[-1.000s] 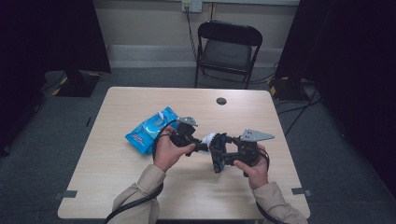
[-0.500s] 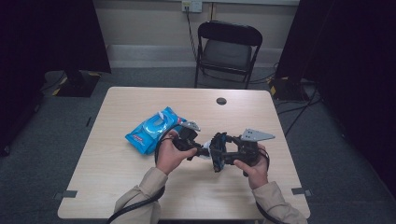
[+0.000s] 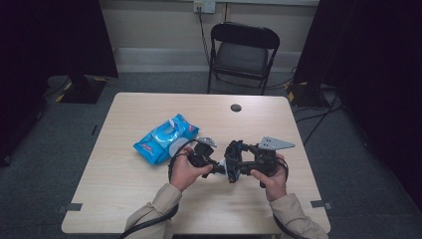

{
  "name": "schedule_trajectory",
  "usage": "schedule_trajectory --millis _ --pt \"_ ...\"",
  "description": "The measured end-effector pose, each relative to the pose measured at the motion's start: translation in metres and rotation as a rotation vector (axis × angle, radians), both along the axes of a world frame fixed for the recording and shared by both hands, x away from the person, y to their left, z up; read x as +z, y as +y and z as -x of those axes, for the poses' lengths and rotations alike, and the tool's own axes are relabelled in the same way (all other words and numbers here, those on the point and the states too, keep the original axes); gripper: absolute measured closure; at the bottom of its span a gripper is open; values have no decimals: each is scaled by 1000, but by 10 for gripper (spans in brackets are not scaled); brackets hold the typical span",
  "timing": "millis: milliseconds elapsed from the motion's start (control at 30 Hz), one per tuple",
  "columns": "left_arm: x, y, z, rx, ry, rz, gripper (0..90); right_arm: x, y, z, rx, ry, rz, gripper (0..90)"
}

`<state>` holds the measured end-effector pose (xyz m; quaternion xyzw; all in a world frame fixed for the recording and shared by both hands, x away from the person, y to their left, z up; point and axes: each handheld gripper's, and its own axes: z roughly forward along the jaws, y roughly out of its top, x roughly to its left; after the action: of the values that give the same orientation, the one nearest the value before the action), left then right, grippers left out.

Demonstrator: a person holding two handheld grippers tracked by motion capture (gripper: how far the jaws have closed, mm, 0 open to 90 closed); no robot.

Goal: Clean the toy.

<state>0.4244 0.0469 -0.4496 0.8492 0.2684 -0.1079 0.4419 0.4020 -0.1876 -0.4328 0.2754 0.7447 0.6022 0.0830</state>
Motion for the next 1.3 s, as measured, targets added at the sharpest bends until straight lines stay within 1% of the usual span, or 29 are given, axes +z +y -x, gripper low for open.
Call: schedule_trajectory --millis 100,133,167,200,333,400,467,600,667,700,767,800,933,1033,1133,1167,1233,1300 --pt "-6 -2 2 -5 13 -5 820 1 0 0 1 0 -3 253" --pt "-9 -2 2 -15 18 -14 820 1 0 0 2 3 -5 253" --pt "-12 -3 3 -13 27 -14 820 1 0 0 2 3 -5 253" --pt "-15 -3 3 -13 26 -20 820 2 0 1 2 -1 -10 253" --pt "-25 -7 7 -24 52 -23 820 3 0 1 3 -3 -20 253" --pt "-28 -8 8 -17 56 -14 820 4 0 1 2 -6 -19 253" --pt "-31 -10 8 -20 62 -13 820 4 0 1 1 -6 -18 253" --pt "-33 -12 10 -27 64 -25 820 4 -1 1 -1 -6 -22 253" --pt "-34 -12 10 -32 64 -26 820 5 0 1 -2 -6 -21 254" --pt "-35 -12 10 -31 70 -29 820 5 0 1 -2 -6 -21 253" --pt "-36 -12 11 -30 67 -25 820 5 -1 1 -4 -7 -24 254" --pt "-36 -12 11 -33 71 -29 820 6 -2 1 -6 -7 -29 254" --pt "-38 -11 12 -36 68 -35 820 6 -4 1 -12 -7 -36 254" --pt "-36 -7 11 -23 65 -34 820 6 -5 1 -12 -6 -39 254" --pt "-32 0 10 -10 55 -36 820 5 -6 1 -14 -4 -38 253" --pt "-29 3 9 -13 48 -40 820 5 -6 1 -15 -3 -38 254" --pt "-25 8 8 1 41 -36 820 4 -7 1 -18 -1 -31 254" --pt "-17 14 5 22 28 -19 820 3 -7 0 -17 2 -29 253"
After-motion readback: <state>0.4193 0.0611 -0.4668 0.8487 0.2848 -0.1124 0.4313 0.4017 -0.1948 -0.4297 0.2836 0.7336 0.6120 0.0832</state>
